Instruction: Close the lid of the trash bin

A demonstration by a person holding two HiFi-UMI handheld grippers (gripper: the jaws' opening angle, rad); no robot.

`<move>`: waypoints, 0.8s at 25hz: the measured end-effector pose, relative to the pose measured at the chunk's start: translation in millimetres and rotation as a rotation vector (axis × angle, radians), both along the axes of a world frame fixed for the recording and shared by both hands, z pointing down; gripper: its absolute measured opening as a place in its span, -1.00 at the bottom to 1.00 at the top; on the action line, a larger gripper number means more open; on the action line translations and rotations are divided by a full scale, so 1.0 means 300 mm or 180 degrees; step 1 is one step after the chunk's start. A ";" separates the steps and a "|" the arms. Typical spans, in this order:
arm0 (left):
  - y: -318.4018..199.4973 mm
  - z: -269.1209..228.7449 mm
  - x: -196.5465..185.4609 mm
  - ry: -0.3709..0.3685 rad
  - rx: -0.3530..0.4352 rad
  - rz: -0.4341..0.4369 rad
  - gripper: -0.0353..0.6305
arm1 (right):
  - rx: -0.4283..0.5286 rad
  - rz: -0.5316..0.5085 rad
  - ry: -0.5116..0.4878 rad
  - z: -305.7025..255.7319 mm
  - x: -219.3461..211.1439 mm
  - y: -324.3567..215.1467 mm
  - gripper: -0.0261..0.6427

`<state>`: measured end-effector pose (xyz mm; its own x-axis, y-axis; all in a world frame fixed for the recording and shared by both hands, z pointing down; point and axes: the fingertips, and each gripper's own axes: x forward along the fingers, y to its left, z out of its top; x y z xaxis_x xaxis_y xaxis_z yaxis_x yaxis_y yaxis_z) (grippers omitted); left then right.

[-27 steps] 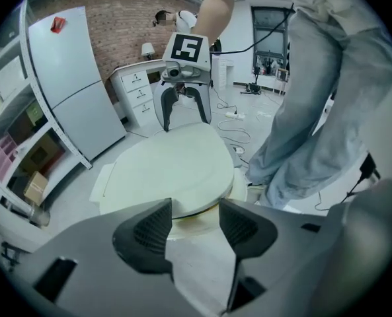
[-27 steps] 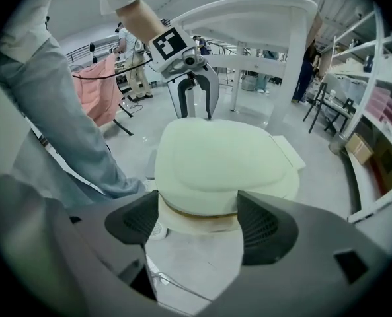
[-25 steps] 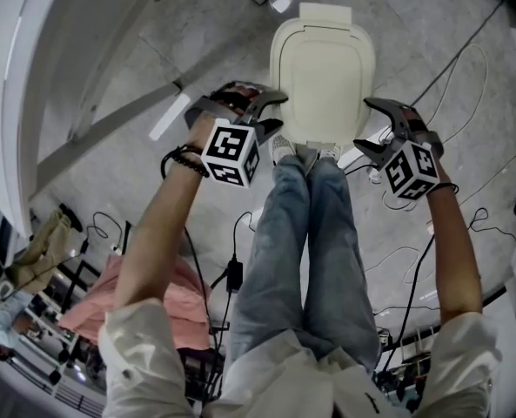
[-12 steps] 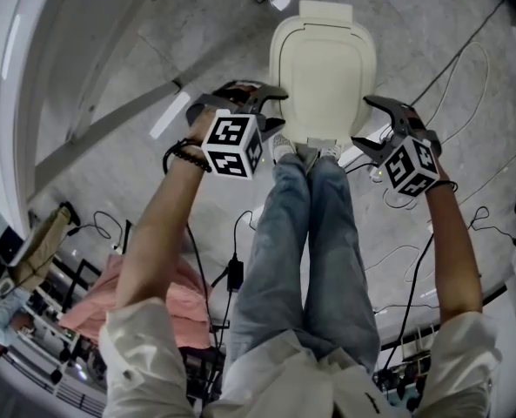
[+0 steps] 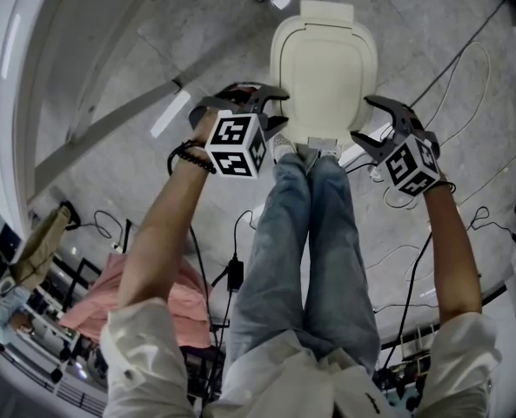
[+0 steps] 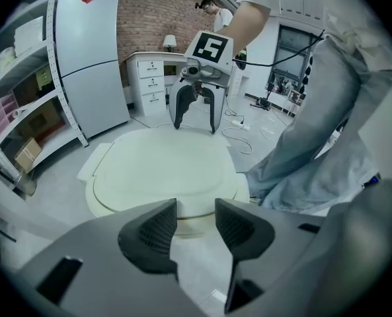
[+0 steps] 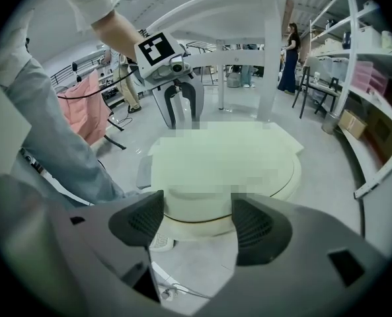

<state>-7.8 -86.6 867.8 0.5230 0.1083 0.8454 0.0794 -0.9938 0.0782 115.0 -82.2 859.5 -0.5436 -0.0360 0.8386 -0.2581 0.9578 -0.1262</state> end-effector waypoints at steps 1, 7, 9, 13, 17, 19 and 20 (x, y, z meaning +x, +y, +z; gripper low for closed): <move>0.000 0.001 0.000 -0.0010 0.0008 -0.0006 -0.31 | 0.0001 0.0030 -0.0008 -0.001 0.000 -0.002 0.07; 0.001 0.005 0.000 -0.0019 0.0035 -0.0061 -0.31 | -0.0002 0.0205 -0.0038 -0.007 -0.002 -0.022 -0.05; 0.001 0.006 0.000 -0.0019 0.0041 -0.0056 -0.32 | 0.0005 0.0211 -0.0028 -0.004 -0.002 -0.022 -0.05; -0.001 0.006 0.000 -0.0021 0.0037 -0.0062 -0.32 | 0.0008 0.0239 -0.0028 -0.005 -0.003 -0.026 -0.06; -0.002 0.007 0.002 -0.0026 0.0043 -0.0054 -0.31 | 0.0010 0.0253 -0.0025 -0.005 -0.003 -0.027 -0.06; 0.001 0.012 0.001 -0.0034 0.0048 -0.0048 -0.32 | 0.0021 0.0264 -0.0015 0.000 -0.002 -0.026 -0.06; 0.002 0.015 0.000 -0.0041 0.0053 -0.0046 -0.32 | 0.0032 0.0267 -0.0001 0.003 -0.002 -0.025 -0.07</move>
